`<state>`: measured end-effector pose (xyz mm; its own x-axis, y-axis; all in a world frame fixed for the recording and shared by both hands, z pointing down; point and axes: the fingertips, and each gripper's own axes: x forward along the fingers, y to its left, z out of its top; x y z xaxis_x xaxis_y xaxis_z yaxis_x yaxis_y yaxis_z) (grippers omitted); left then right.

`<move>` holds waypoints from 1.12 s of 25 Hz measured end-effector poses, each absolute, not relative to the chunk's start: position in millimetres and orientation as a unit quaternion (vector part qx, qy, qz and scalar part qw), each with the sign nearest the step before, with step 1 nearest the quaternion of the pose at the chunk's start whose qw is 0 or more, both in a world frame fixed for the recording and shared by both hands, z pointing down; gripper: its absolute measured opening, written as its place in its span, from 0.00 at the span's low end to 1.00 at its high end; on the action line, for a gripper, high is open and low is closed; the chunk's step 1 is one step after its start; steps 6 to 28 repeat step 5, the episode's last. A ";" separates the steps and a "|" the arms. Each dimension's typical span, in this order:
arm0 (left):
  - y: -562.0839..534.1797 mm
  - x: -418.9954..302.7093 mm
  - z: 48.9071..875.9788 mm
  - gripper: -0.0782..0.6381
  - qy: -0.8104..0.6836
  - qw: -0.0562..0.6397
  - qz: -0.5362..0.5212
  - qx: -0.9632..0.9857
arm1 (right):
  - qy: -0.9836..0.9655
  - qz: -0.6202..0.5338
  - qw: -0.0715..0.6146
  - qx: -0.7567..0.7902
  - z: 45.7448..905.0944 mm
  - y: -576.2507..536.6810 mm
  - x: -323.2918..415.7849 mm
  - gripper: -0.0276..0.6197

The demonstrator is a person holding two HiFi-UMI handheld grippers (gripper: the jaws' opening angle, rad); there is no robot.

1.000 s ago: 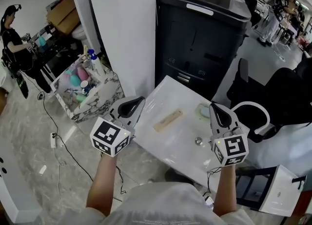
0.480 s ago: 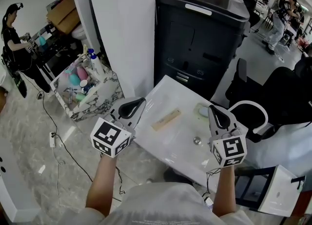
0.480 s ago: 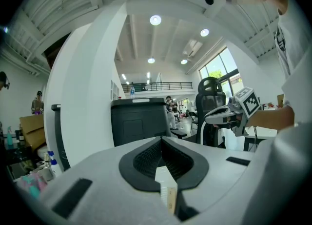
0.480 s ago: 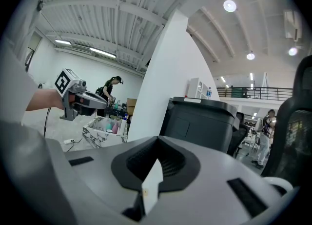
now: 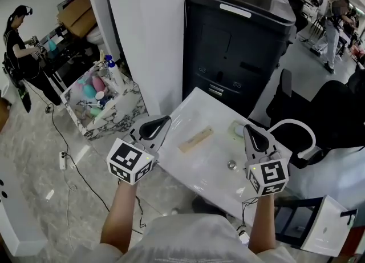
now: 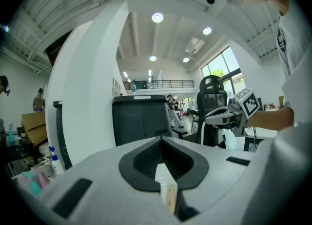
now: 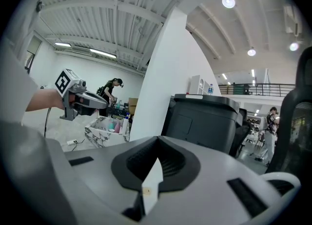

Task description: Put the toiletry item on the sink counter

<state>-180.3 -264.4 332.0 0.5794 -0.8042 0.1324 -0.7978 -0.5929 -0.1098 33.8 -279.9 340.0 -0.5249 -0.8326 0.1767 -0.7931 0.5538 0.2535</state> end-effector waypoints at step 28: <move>-272.7 -183.8 334.9 0.12 0.453 0.016 -0.085 -0.887 | -0.873 -0.069 0.141 0.462 343.8 -287.8 29.7 0.04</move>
